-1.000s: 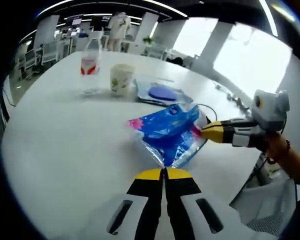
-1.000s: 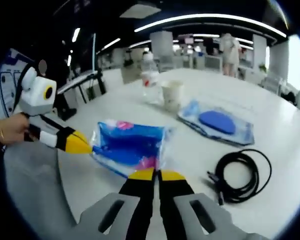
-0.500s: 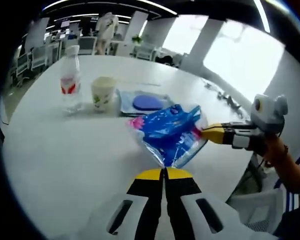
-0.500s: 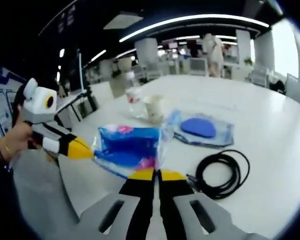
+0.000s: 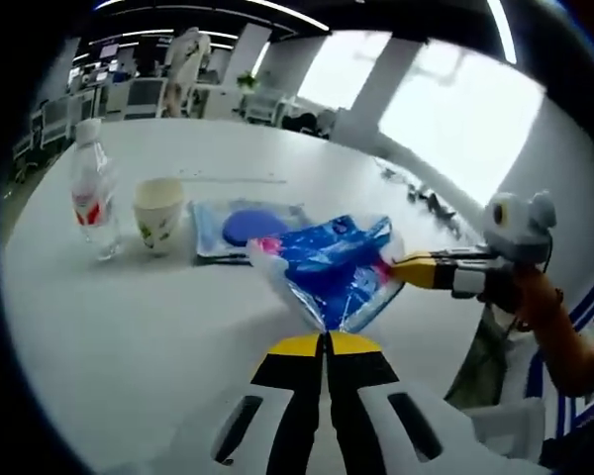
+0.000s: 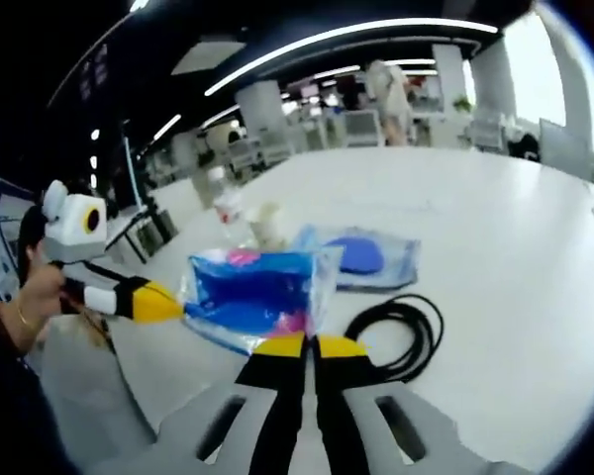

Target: Arrange the tabletop items into an orderly group along one side of the table until the central work area is clear of visible clutter.

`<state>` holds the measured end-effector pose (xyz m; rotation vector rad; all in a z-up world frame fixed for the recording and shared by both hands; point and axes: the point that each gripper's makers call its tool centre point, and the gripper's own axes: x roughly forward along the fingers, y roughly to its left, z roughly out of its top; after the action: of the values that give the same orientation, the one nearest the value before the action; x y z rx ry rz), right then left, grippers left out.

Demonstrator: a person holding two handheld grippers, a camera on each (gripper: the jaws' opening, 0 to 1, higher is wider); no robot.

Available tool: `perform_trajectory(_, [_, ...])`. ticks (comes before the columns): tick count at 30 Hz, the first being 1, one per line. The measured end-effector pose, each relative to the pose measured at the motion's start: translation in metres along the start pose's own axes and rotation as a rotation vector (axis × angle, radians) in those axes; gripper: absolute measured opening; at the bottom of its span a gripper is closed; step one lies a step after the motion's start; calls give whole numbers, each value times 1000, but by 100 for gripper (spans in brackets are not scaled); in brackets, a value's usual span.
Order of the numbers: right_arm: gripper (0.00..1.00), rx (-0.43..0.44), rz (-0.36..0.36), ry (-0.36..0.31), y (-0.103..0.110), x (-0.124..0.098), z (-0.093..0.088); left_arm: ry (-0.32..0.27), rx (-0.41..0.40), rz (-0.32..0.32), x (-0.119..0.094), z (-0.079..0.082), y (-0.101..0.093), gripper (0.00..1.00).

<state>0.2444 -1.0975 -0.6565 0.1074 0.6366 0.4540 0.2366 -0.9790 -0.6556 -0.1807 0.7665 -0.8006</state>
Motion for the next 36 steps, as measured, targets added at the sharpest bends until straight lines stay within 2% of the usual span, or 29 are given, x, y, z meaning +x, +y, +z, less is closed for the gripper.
perform_trajectory(15, [0,71,-52,-41,-42,-3,16,-12,-10,-64,41,32,-9,0])
perform_trajectory(24, [0,107,-86,-81,-67,-4,30,-48,-41,-89,66,58,-11,0])
perform_trajectory(26, [0,105,-97,-93,-73,-4,34,-54,-23,-90,72,63,-13,0])
perform_trajectory(31, [0,102,-138,-106,-98,-5,40,-66,-13,-106,89,74,-21,0])
perform_trajectory(36, [0,121,-165,-125,-119,-4,44,-67,-10,-112,103,78,-25,0])
